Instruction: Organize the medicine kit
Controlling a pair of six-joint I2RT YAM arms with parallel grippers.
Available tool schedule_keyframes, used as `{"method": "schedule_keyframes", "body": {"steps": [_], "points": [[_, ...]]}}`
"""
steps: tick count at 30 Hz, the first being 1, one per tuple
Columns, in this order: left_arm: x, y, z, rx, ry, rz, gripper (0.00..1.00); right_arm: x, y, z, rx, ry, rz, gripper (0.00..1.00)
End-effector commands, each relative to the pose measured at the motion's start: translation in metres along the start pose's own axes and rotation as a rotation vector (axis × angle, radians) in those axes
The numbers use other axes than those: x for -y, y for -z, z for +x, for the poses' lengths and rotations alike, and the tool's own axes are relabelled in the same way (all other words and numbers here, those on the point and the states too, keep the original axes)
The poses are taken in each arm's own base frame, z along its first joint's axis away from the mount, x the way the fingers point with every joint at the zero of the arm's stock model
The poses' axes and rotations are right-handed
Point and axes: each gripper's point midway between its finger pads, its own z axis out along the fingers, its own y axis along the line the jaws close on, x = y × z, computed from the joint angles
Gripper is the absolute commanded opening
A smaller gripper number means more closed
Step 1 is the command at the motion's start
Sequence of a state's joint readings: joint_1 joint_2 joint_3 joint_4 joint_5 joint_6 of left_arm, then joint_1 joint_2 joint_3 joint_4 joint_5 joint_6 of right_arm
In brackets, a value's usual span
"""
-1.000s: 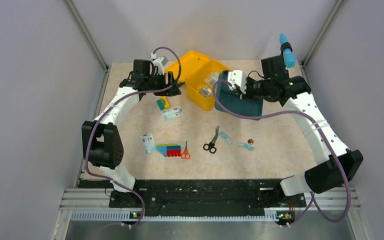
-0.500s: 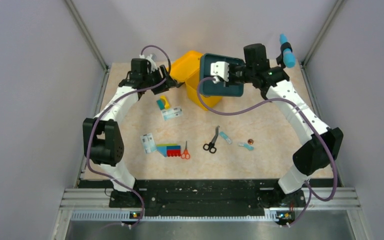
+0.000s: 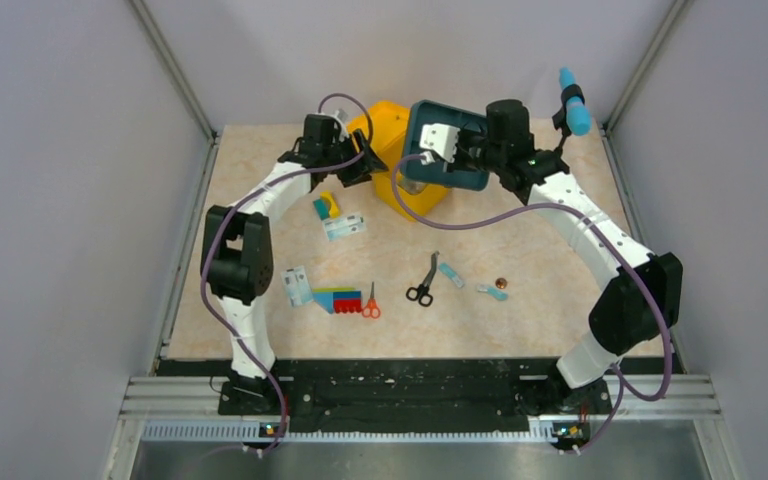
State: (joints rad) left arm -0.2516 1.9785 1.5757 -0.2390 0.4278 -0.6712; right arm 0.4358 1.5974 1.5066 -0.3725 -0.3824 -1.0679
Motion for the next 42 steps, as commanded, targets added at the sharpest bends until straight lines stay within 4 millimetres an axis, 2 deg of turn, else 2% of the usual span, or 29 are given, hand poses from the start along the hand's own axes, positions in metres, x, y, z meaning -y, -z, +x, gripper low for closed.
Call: {"method": "schedule_keyframes", "body": {"steps": [1, 5, 10, 14, 21, 26, 32, 35, 36, 39, 42], "points": [[0.02, -0.008, -0.011, 0.046, -0.014, -0.003, 0.62, 0.043, 0.019, -0.038, 0.094, 0.026, 0.154, 0.0], [0.013, -0.018, -0.003, 0.042, -0.028, -0.072, 0.59, 0.034, 0.022, -0.034, 0.083, 0.023, 0.142, 0.0], [0.016, -0.024, 0.005, 0.021, -0.07, -0.074, 0.51, 0.026, 0.022, -0.028, 0.069, 0.037, 0.135, 0.0], [0.019, -0.014, 0.005, 0.017, -0.138, -0.078, 0.42, 0.028, 0.02, -0.025, 0.062, 0.058, 0.151, 0.0], [0.016, 0.007, 0.01, -0.008, -0.268, -0.081, 0.37, 0.024, 0.014, -0.025, 0.083, 0.017, 0.138, 0.0], [0.015, 0.022, 0.022, -0.052, -0.375, -0.057, 0.31, 0.019, 0.014, -0.022, 0.08, 0.029, 0.128, 0.0], [0.02, 0.046, 0.032, -0.059, -0.474, -0.018, 0.31, 0.003, 0.013, -0.043, 0.184, 0.065, 0.023, 0.0], [0.019, 0.056, 0.03, -0.05, -0.501, -0.03, 0.31, -0.002, 0.007, -0.049, 0.21, 0.049, -0.041, 0.0], [0.018, 0.059, 0.027, -0.04, -0.501, -0.035, 0.34, -0.007, 0.003, -0.049, 0.209, 0.046, -0.074, 0.0], [0.023, 0.076, 0.002, 0.026, -0.483, -0.023, 0.57, -0.026, -0.008, -0.049, 0.209, 0.036, -0.176, 0.0], [0.03, 0.102, -0.031, 0.108, -0.459, 0.014, 0.68, -0.038, -0.018, -0.05, 0.21, 0.057, -0.214, 0.0]]}}
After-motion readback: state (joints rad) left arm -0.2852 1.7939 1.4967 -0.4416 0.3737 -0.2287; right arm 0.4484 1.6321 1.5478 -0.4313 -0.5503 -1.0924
